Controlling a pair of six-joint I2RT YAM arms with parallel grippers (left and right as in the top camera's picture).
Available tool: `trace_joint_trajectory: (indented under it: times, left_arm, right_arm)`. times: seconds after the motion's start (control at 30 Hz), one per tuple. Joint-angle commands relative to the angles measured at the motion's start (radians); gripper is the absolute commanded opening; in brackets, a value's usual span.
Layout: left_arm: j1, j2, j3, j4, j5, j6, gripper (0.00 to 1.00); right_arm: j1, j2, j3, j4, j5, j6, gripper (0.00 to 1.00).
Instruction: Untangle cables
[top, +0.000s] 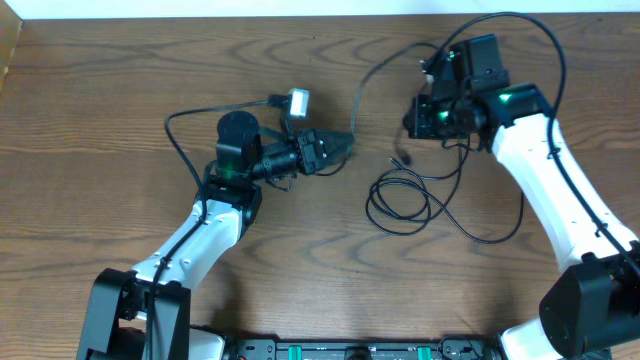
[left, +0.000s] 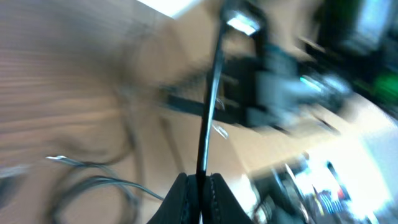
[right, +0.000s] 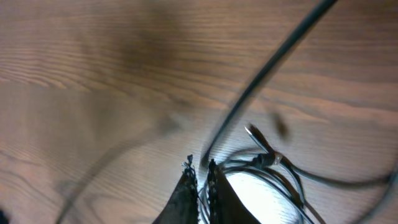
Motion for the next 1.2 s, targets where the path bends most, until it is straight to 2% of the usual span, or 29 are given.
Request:
trace_joint_trajectory:
  times: [0.0,0.1,0.23,0.4,0.53,0.73,0.8,0.93,1.07,1.17]
  left_arm:
    - [0.003,-0.011,0.007,0.068,0.303,-0.039,0.08]
    - [0.003,-0.011,0.007,0.066,0.307,-0.038,0.08]
    - [0.003,-0.011,0.007,0.066,0.318,-0.018,0.08]
    - [0.003,-0.011,0.007,0.066,0.440,0.058,0.08]
    - [0.005,-0.011,0.007,0.066,0.514,0.102,0.08]
    - [0.037,-0.009,0.006,0.064,0.504,0.148,0.08]
    - [0.067,-0.009,0.006,0.038,0.461,0.148,0.08]
    - [0.142,-0.009,0.006,-0.108,0.233,0.170,0.08]
    - [0.189,-0.009,0.006,-0.377,-0.159,0.169,0.08]
    - [0.193,-0.009,0.006,-0.502,-0.346,0.169,0.08]
  right_arm:
    - [0.021,-0.022,-0.016,0.035,0.091,0.030,0.17]
    - [0.019,-0.024,-0.014,0.039,0.133,0.029,0.33]
    - [-0.004,-0.047,-0.014,0.024,0.133,0.029,0.49]
    - [-0.077,-0.105,-0.014,0.024,0.133,0.029,0.64]
    - [-0.140,-0.120,-0.014,0.016,0.133,0.029,0.69]
    - [-0.164,-0.092,-0.033,-0.029,0.258,0.060,0.74]
    - [-0.164,-0.079,-0.038,-0.048,0.332,0.104,0.75]
    - [-0.164,-0.050,-0.039,-0.049,0.395,0.112,0.76]
    - [-0.164,-0.013,-0.039,-0.037,0.427,0.112,0.75]
    - [-0.164,0.019,-0.039,-0.054,0.439,0.111,0.69]
